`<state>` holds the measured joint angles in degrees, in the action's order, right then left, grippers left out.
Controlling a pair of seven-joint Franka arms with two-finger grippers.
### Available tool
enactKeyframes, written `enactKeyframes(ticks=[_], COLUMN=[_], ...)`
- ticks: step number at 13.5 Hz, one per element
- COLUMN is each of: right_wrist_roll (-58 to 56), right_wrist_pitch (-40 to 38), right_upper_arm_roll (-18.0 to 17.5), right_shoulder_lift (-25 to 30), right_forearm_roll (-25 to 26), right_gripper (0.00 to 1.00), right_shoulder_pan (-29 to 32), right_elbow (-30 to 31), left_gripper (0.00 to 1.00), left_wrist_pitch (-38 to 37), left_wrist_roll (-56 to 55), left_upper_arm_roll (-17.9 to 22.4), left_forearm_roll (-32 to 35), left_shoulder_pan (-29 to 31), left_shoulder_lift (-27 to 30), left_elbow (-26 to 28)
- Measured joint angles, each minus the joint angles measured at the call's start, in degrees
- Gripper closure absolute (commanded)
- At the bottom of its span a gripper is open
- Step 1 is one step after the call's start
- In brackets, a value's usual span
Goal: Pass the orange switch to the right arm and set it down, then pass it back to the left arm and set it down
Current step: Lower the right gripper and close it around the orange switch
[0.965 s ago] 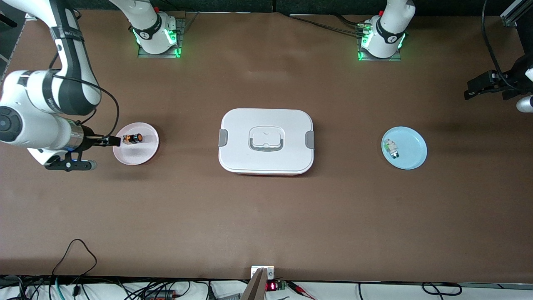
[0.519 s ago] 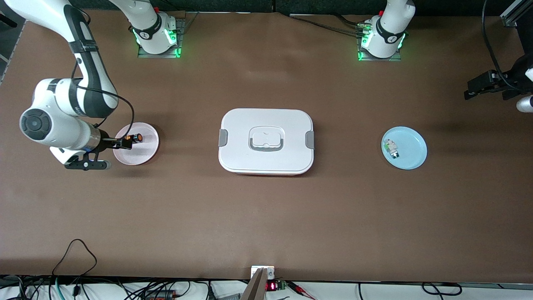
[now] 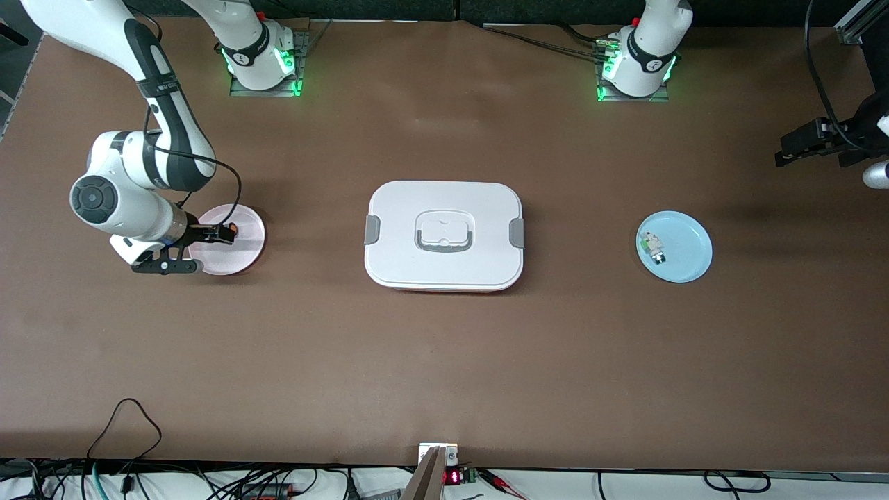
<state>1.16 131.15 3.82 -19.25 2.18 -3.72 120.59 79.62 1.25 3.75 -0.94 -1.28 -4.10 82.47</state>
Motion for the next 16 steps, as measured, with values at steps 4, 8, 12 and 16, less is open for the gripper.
enactKeyframes(ticks=[4,8,12,16], right_wrist_roll=[-1.7,-1.8,-1.9,-1.9], right_wrist_pitch=[1.2,1.5,6.8,7.3], right_upper_arm_roll=[0.1,-0.1,-0.1,-0.1], right_shoulder_lift=[0.0,0.0,-0.5,-0.6], right_forearm_roll=[0.0,-2.8,-3.4,-3.4], right_gripper=[0.0,0.0,0.0,0.0], right_shoulder_pan=[2.6,2.6,2.5,2.5], right_elbow=[0.9,1.5,5.1,6.3], left_gripper=[0.0,0.0,0.0,0.0], left_wrist_pitch=[0.0,0.0,0.0,0.0], left_wrist_roll=[0.0,0.0,0.0,0.0], left_upper_arm_roll=[0.0,0.0,0.0,0.0], left_forearm_roll=[0.0,0.0,0.0,0.0], left_shoulder_pan=[0.1,0.2,0.2,0.2], left_shoulder_lift=[0.0,0.0,0.0,0.0], left_elbow=[0.0,0.0,0.0,0.0])
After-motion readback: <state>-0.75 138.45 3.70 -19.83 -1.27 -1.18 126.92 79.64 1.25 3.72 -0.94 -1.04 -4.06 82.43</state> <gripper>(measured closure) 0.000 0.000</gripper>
